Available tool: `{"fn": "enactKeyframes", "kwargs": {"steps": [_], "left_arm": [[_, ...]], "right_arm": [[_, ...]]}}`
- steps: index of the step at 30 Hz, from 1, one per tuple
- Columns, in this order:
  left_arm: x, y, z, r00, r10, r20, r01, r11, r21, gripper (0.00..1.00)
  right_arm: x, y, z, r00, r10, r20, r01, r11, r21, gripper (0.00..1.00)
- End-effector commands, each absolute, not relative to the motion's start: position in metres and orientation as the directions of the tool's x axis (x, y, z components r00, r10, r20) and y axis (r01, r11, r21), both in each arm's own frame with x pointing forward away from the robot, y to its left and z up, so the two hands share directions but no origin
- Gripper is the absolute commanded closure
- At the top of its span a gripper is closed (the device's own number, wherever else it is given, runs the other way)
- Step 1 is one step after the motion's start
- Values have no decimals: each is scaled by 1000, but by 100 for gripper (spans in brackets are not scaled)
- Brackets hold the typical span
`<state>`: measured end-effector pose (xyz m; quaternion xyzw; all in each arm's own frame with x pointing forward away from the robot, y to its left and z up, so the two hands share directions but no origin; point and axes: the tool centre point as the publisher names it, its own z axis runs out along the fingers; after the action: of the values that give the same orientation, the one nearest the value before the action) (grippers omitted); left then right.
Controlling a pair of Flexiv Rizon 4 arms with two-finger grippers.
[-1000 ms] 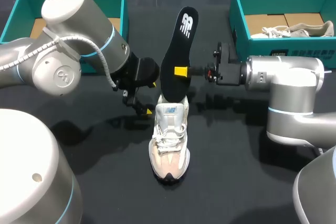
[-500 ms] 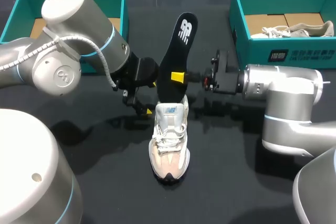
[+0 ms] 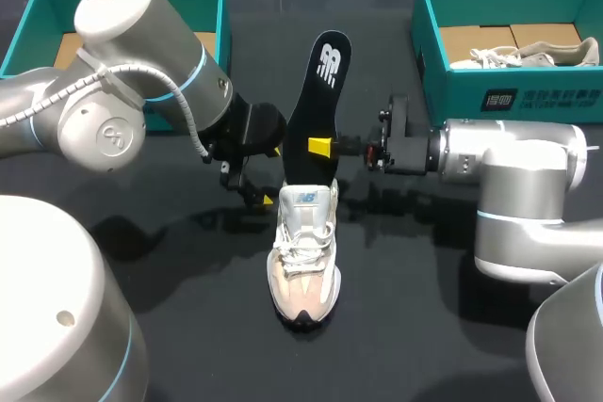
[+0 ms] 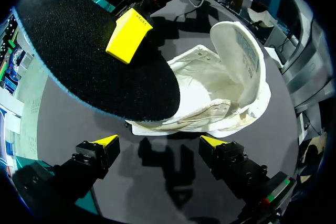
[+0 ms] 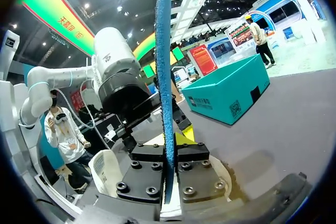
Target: Take the shoe out of the shoebox, open the shoe tongue, remove and reinsert the insole, then place the shoe into the shoebox
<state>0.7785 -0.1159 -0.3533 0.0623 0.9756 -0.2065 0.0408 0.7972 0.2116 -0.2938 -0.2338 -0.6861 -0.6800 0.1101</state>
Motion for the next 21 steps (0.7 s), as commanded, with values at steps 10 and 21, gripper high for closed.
{"fn": "enactKeyframes", "kwargs": {"steps": [10,21], "left_arm": [[778,-116,-354,-989,104,-107,138,908,-395,0],[778,-116,-354,-989,104,-107,138,908,-395,0]], "right_arm": [[782,214,-310,-855,195,480,489,-4,872,100],[765,216,-320,-833,198,517,532,28,846,100]]}}
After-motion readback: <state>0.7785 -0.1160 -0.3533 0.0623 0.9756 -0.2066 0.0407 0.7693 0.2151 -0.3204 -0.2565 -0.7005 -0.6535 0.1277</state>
